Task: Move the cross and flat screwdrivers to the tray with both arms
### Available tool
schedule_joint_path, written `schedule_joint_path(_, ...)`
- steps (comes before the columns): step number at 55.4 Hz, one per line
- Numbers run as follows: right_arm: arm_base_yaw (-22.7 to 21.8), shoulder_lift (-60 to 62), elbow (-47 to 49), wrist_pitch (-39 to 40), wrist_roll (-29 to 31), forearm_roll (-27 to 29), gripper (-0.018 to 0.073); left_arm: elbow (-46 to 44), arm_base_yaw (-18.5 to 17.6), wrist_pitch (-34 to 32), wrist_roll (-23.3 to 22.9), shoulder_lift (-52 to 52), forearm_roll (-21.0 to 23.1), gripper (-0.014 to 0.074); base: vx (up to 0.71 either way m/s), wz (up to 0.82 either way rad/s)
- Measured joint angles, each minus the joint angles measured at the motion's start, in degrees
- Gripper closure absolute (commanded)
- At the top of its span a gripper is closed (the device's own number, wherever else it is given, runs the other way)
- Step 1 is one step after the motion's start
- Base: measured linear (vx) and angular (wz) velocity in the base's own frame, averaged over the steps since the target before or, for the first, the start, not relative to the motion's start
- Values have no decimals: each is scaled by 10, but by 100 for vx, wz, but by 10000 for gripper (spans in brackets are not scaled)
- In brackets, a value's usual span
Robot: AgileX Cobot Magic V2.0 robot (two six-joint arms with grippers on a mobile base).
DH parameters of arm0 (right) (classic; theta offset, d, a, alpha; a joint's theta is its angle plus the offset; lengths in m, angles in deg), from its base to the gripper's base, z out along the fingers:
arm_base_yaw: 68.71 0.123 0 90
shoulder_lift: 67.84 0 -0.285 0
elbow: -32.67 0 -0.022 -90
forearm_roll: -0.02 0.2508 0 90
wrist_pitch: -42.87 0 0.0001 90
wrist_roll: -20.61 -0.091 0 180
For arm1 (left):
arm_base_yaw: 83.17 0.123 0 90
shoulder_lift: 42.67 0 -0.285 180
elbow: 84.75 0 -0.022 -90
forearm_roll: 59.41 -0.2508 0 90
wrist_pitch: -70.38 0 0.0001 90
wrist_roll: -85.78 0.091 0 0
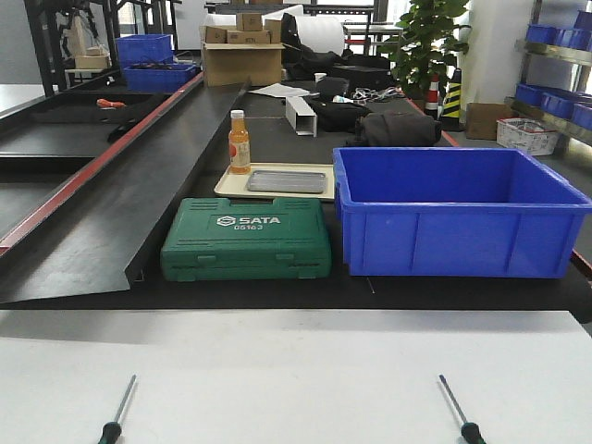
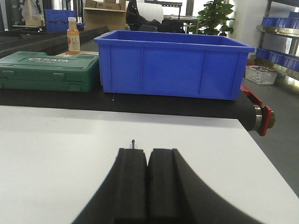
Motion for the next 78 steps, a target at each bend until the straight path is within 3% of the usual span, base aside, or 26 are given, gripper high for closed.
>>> schedule_joint_path(39,0,0,0,0,0,0,567,0,0,-6,0,0,0,602,0,0)
schedule_joint_path(56,0,0,0,9,0,0,567,0,0,-81,0,0,0,602,0,0)
schedule_joint_path(64,0,0,-1,94,-8,7,567,-4,0,-137,-12,0,0,602,0,0)
schedule_joint_path(70,0,-8,36,123,-12,9,567,-48,0,-151,-16,0,0,600,0,0)
schedule_joint_path(78,0,-82,166,65,-12,9,566,-168,0,-142,8,-34,-3,596,0,0)
